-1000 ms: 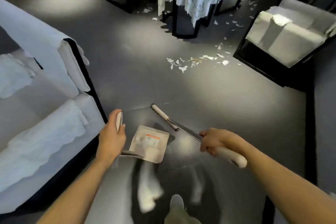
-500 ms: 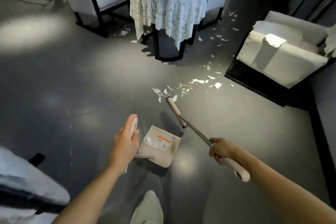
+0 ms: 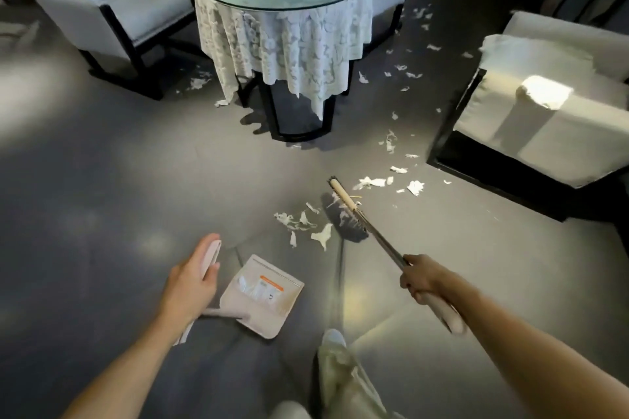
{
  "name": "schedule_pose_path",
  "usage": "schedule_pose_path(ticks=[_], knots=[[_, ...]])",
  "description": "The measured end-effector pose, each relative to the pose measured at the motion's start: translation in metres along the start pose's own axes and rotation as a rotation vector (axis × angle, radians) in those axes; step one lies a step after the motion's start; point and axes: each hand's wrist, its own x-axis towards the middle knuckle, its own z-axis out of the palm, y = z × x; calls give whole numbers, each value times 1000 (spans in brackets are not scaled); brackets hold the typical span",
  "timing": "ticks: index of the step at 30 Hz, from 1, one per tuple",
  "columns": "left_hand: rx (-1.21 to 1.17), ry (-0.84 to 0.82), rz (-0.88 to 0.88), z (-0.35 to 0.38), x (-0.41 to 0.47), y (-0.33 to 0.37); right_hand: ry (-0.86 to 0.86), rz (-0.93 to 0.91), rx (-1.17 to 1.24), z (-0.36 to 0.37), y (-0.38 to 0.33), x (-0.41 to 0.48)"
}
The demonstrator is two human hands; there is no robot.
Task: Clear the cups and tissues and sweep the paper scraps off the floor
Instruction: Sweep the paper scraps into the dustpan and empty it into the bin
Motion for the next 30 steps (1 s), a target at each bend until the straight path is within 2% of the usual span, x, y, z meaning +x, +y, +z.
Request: schedule_pose_path(ticks=[11, 21, 27, 30], knots=[[120, -135, -41, -15, 189, -9, -5, 120, -112, -39, -112, 119], [178, -300, 256, -13, 329, -14, -182, 195, -155, 16, -214, 161], [172, -358, 381, -6, 380, -2, -296, 153, -201, 76, -264, 131], [137, -392, 412, -4, 387, 5, -373, 159, -106, 90, -280, 105]])
